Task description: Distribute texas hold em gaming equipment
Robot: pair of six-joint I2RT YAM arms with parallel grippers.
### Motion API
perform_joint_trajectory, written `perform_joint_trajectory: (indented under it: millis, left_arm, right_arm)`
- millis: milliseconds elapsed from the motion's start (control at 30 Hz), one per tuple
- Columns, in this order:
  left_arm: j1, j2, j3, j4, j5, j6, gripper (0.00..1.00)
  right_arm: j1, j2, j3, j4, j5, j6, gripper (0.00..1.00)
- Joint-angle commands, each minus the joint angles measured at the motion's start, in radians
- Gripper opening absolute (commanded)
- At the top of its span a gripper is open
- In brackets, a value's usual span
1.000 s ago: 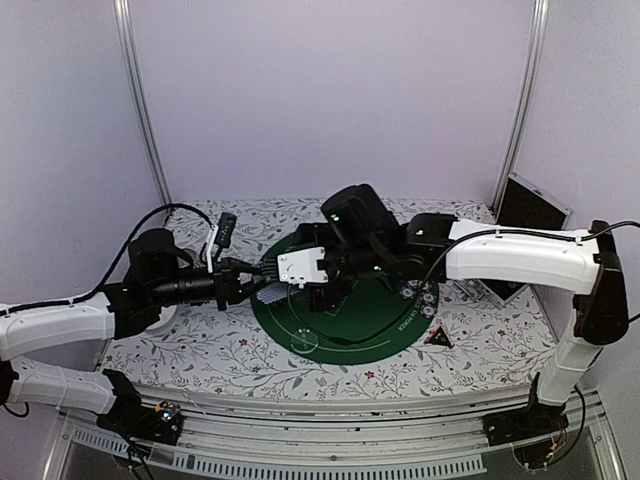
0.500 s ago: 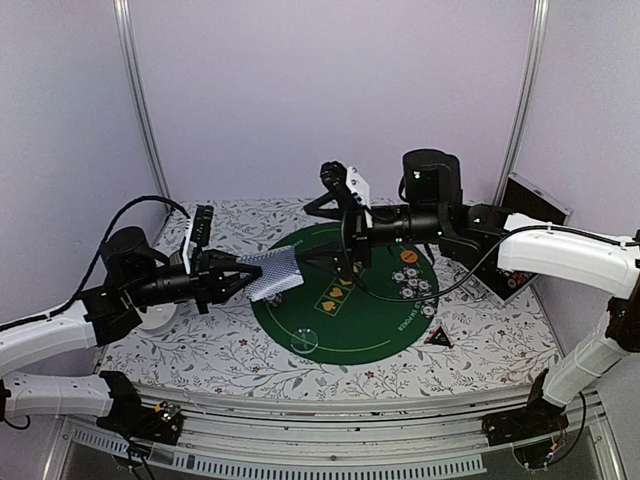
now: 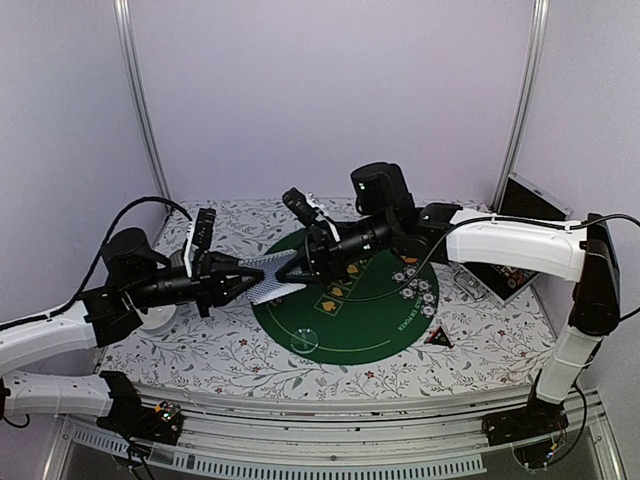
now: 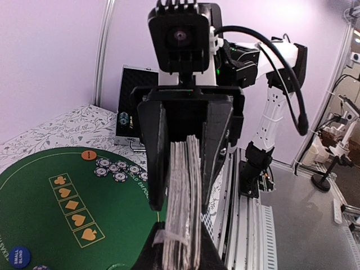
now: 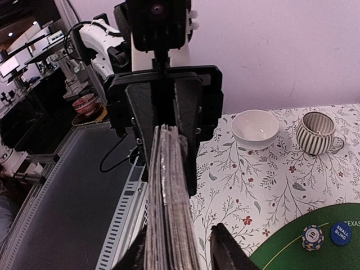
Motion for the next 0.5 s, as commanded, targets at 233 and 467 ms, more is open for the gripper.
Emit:
perform_joint_trajectory:
  millis: [233,467]
  left_arm:
    - [-0.019,-0.016,0.019,-0.041,-0.135,0.105,0.38]
    - [-0.155,-0.009,0.178,-0.388,-0.540,0.595,0.98]
  right_arm:
    - [-0.046,0.070,0.111,-0.154,-0.106,0.060,0.01]
    - [-0.112,0.060,0.140,-0.244,0.005,0.254,0.01]
